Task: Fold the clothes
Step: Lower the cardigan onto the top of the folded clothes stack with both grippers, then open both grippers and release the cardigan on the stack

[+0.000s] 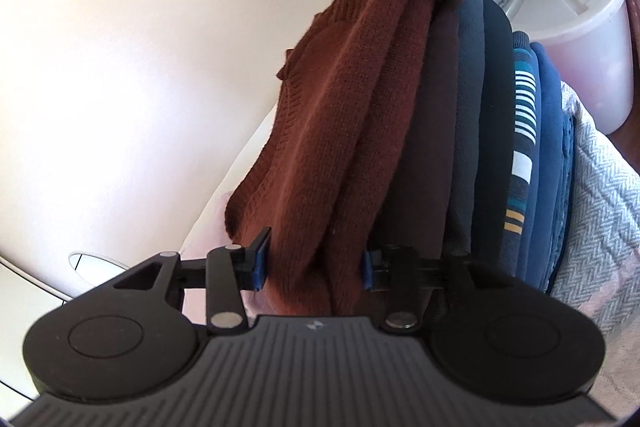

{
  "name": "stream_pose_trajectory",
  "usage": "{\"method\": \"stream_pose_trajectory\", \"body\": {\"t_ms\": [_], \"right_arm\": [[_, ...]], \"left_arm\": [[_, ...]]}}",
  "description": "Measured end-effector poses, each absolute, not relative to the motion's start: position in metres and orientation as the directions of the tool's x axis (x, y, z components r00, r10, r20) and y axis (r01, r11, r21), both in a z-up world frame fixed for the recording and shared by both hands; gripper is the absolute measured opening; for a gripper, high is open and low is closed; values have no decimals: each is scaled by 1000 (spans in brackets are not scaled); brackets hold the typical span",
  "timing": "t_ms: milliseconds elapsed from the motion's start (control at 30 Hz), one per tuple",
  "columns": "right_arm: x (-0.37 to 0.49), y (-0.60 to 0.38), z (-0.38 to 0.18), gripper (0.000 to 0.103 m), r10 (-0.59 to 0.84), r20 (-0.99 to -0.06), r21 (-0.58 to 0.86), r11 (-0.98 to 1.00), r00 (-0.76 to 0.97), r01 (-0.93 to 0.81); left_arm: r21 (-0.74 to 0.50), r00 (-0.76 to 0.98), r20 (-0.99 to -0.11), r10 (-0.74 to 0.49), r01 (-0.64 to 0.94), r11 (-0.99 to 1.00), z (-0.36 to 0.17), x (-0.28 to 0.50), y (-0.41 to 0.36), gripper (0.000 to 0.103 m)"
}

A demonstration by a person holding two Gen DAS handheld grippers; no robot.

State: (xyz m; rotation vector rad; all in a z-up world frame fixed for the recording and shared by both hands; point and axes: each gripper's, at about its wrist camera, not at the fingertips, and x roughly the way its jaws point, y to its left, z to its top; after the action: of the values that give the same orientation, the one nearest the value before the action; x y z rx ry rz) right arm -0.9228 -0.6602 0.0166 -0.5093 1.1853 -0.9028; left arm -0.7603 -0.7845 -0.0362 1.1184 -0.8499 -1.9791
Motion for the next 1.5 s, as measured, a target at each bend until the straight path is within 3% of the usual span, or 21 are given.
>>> {"method": "stream_pose_trajectory", "body": {"t_ms": [267,467,667,733,767,1067,1200,1300,1500], "right_arm": [[-916,-681,7,41,-826,-558,-755,547,84,361],[-911,-686,2,44,-829,-554,-754,539,77,375],[-904,-690,-1,55,-836,-544,-759,528,73,381],[-901,-687,-4,68,-839,-538,-758,523,79,389],[-901,-685,-4,70,-840,-536,-757,521,82,393],[-900,-662,0,72,-852,-515,-729,491,90,476],[-902,-642,3,75,-893,-434,-698,415,116,583],[-908,-628,-3,90,-913,-393,-623,350,108,700],[-932,-620,-24,91,-816,-557,-267,349,152,898]], "left_arm": [[779,-408,-446,-797,261,-570,-32,-732,-775,47],[771,-412,-452,-791,265,-578,-26,-731,-756,47],[761,-417,-455,-787,278,-587,-18,-729,-740,47],[754,-420,-453,-786,290,-589,-18,-728,-738,47],[751,-420,-453,-786,296,-591,-20,-730,-738,47],[704,-412,-463,-785,368,-608,-3,-708,-729,47],[668,-407,-464,-787,423,-613,1,-703,-720,50],[614,-394,-481,-783,486,-622,-4,-700,-710,60],[429,-365,-584,-725,620,-657,-23,-695,-692,80]]}}
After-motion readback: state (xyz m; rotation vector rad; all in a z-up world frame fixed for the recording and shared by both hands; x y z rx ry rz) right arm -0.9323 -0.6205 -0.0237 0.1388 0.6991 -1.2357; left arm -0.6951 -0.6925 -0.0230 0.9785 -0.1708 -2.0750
